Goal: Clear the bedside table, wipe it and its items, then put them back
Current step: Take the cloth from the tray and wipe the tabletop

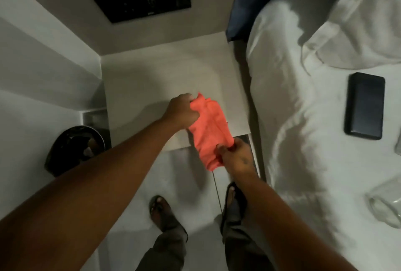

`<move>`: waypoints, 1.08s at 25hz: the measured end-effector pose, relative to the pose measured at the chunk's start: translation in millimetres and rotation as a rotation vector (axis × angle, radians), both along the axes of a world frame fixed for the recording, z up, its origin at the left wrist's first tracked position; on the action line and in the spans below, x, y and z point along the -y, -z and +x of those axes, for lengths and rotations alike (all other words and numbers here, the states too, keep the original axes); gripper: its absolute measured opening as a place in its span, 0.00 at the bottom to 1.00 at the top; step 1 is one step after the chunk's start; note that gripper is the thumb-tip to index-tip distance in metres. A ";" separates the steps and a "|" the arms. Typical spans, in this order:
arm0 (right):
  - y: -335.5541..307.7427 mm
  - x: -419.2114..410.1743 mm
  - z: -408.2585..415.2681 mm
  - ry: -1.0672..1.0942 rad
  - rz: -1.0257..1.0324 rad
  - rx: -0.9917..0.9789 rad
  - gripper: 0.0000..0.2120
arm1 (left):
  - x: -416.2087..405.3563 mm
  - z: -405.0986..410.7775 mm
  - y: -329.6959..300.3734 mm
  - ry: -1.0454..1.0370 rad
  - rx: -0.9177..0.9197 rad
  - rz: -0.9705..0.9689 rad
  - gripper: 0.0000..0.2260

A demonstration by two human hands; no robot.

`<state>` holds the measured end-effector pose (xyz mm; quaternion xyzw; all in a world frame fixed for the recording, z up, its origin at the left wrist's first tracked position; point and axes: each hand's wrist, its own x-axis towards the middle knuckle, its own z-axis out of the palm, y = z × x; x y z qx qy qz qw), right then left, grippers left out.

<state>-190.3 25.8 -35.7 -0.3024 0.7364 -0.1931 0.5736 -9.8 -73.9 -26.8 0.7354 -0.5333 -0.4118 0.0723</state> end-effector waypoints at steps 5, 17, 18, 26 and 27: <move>30.3 51.2 -15.6 0.008 -0.079 -0.234 0.10 | 61.4 -32.2 33.3 0.107 -0.033 -0.083 0.14; 95.4 110.4 14.3 -1.021 -0.642 -0.817 0.30 | -32.4 136.3 113.2 0.344 0.563 -0.370 0.30; 102.7 103.0 24.5 -1.074 -0.636 -0.833 0.30 | -33.3 137.7 117.9 0.356 0.564 -0.375 0.30; 108.5 149.5 43.3 -1.060 -0.651 -0.918 0.30 | -31.0 140.9 120.9 0.355 0.564 -0.373 0.31; 112.1 189.8 61.3 -0.961 -0.639 -0.953 0.30 | -32.4 140.0 121.6 0.354 0.565 -0.371 0.32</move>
